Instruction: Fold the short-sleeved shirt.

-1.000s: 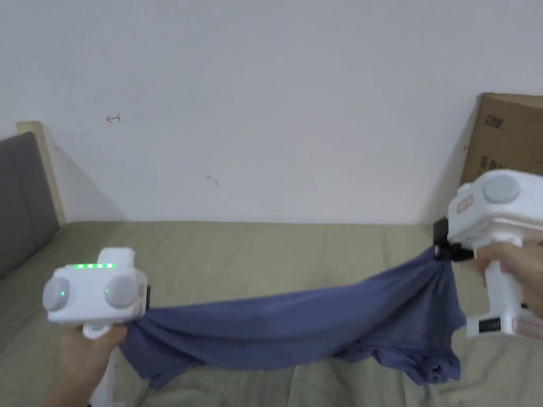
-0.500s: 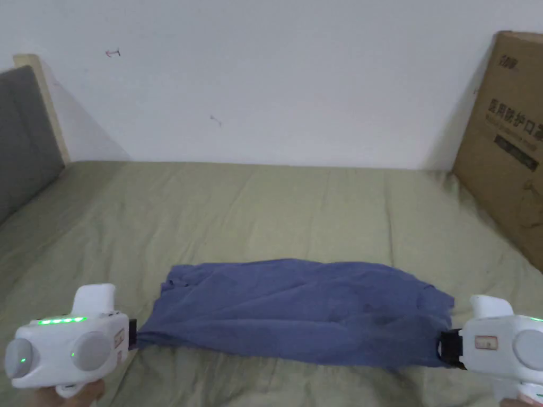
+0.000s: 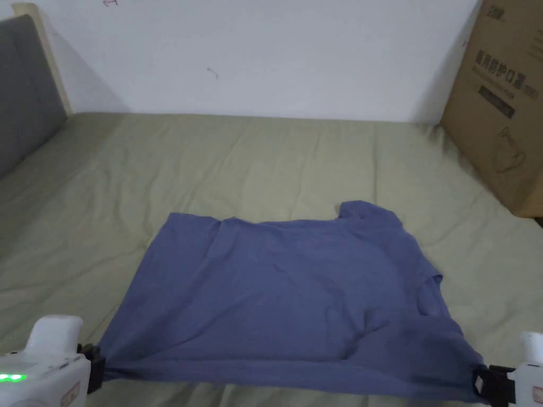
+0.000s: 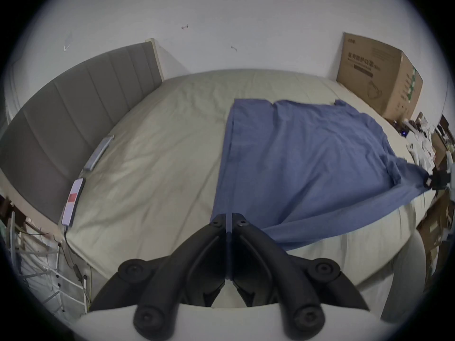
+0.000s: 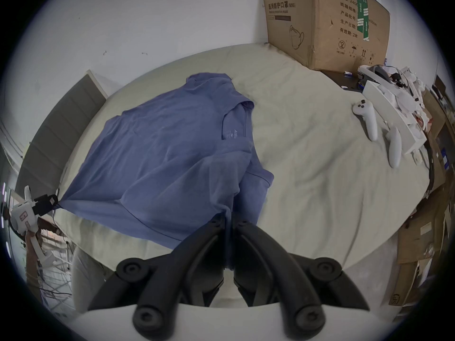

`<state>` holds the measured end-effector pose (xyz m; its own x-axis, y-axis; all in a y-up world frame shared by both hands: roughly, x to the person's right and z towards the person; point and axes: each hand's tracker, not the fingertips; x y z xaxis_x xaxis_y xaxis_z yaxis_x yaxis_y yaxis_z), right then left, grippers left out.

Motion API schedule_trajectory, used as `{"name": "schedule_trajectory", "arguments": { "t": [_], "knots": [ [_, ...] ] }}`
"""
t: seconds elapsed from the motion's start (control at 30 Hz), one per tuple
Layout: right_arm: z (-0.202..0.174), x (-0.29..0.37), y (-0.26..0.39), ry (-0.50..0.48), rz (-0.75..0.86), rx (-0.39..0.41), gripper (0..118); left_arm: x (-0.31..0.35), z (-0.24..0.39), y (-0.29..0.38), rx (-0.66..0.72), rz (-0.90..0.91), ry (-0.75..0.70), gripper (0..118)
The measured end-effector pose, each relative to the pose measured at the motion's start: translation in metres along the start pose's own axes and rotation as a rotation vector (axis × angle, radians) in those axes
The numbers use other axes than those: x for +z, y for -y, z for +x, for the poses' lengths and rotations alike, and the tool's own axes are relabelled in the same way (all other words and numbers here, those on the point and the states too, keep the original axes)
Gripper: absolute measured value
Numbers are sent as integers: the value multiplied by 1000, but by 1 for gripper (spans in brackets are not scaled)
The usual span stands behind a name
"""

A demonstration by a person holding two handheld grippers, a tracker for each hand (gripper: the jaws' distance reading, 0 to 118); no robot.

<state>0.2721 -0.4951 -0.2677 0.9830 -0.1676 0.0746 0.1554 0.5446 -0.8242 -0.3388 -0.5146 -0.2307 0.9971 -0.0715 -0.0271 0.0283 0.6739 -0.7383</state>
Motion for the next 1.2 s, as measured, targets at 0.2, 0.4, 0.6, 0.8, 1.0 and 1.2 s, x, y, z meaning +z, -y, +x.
{"name": "schedule_trajectory", "arguments": {
  "t": [0.2,0.4,0.6,0.8,1.0,1.2],
  "knots": [
    [9,3,13,-48,12,-40,33,0,6,33,53,-13,3,5],
    [-9,26,18,36,77,78,99,29,-2,32,84,56,-14,104],
    [-33,45,41,-3,143,65,18,51,-8,58,163,57,48,3],
    [-50,27,64,-17,94,42,4,48,-6,81,176,14,-24,0],
    [-54,15,64,-13,51,37,2,36,-7,72,176,17,-8,62],
    [-53,11,57,-10,45,39,2,12,9,67,112,-35,52,77]
  ]
}}
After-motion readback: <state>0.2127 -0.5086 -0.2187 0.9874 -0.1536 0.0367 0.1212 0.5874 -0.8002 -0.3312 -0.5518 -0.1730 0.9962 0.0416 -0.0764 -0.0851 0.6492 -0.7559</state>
